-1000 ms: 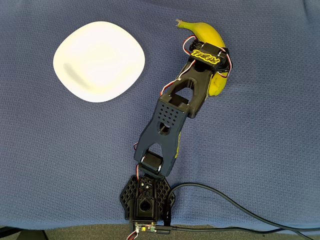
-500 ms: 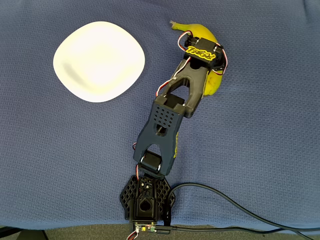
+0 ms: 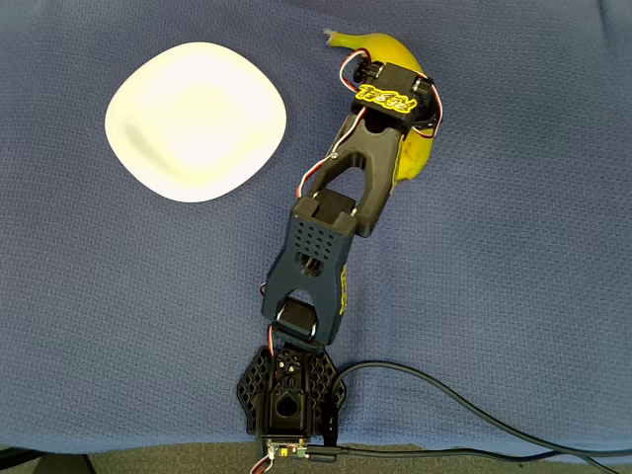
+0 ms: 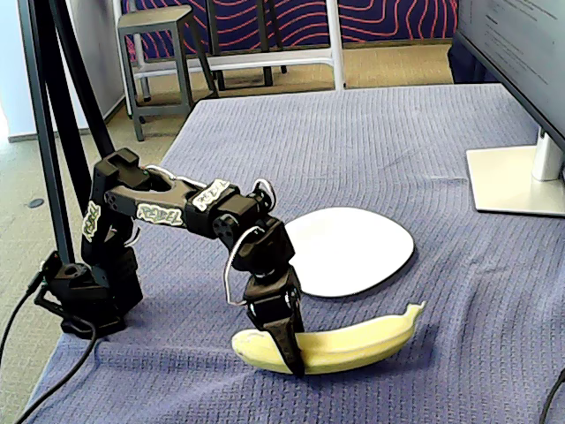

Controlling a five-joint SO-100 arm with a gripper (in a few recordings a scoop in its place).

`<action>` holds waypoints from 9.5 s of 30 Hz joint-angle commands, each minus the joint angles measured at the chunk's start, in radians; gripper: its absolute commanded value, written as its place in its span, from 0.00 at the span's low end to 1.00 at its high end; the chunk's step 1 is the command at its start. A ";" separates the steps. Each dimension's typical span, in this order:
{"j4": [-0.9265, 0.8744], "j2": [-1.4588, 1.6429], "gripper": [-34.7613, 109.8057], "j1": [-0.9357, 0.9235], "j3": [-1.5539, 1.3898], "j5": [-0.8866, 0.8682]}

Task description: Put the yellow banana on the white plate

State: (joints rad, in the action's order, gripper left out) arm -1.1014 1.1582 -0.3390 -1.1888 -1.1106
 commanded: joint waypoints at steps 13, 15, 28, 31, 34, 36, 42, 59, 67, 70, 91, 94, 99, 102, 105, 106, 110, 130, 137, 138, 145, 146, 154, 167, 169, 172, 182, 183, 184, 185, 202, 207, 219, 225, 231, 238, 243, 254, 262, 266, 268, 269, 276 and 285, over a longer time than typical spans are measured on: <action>-0.028 0.207 0.24 0.029 0.120 0.008; -0.028 0.201 0.24 0.029 0.120 0.006; -0.008 0.245 0.26 0.049 0.038 0.009; -0.008 0.255 0.25 0.055 0.040 0.012; -0.012 0.264 0.26 0.061 0.035 0.012; -0.017 0.273 0.27 0.061 0.023 0.012; -0.032 0.325 0.24 0.060 -0.008 0.028; -0.003 0.232 0.29 0.020 -0.034 0.029; 0.072 0.080 0.27 -0.020 -0.048 0.028; 0.098 0.014 0.27 -0.034 -0.048 0.037; 0.130 -0.064 0.42 -0.032 -0.032 0.074; 0.112 -0.051 0.44 -0.015 -0.034 0.080; 0.100 -0.044 0.42 -0.015 -0.041 0.072; 0.095 -0.029 0.38 -0.017 -0.041 0.078; 0.087 -0.009 0.36 -0.015 -0.041 0.075; 0.084 -0.005 0.36 -0.015 -0.040 0.074; 0.083 0.009 0.27 -0.015 -0.034 0.084; -0.074 0.233 0.24 0.084 0.150 0.046; -0.098 0.330 0.24 0.120 0.110 0.055; -0.094 0.344 0.24 0.126 0.094 0.060; -0.049 0.480 0.24 0.209 -0.110 0.127; -0.049 0.502 0.24 0.225 -0.132 0.137; -0.014 0.647 0.24 0.376 -0.304 0.250; 0.287 0.767 0.24 0.522 -0.715 0.422; 0.362 0.741 0.24 0.531 -0.755 0.465; 0.414 0.699 0.24 0.549 -0.742 0.517; 0.437 0.545 0.24 0.627 -0.558 0.604; 0.437 0.520 0.24 0.629 -0.541 0.594; 0.437 0.495 0.24 0.632 -0.523 0.583; 0.445 0.474 0.24 0.635 -0.509 0.578; 0.468 0.307 0.24 0.738 -0.425 0.581; 0.460 0.290 0.27 0.719 -0.425 0.577; 0.388 0.301 0.49 0.686 -0.434 0.532; 0.328 0.365 0.42 0.701 -0.448 0.515; 0.192 0.535 0.28 0.696 -0.462 0.462; 0.118 0.730 0.24 0.603 -0.604 0.577; 0.189 0.890 0.24 0.465 -0.859 0.807; 0.230 1.376 0.24 0.419 -1.370 1.157; 0.021 1.592 0.24 0.437 -1.470 1.170; -0.017 1.710 0.24 0.426 -1.552 1.173; -0.025 1.766 0.24 0.408 -1.594 1.193; -0.032 1.786 0.24 0.400 -1.611 1.210; -0.092 1.893 0.24 0.371 -1.669 1.267; -0.124 1.965 0.24 0.342 -1.686 1.261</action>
State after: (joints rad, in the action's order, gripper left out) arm -1.2195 3.1094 0.0138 -2.8747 0.1503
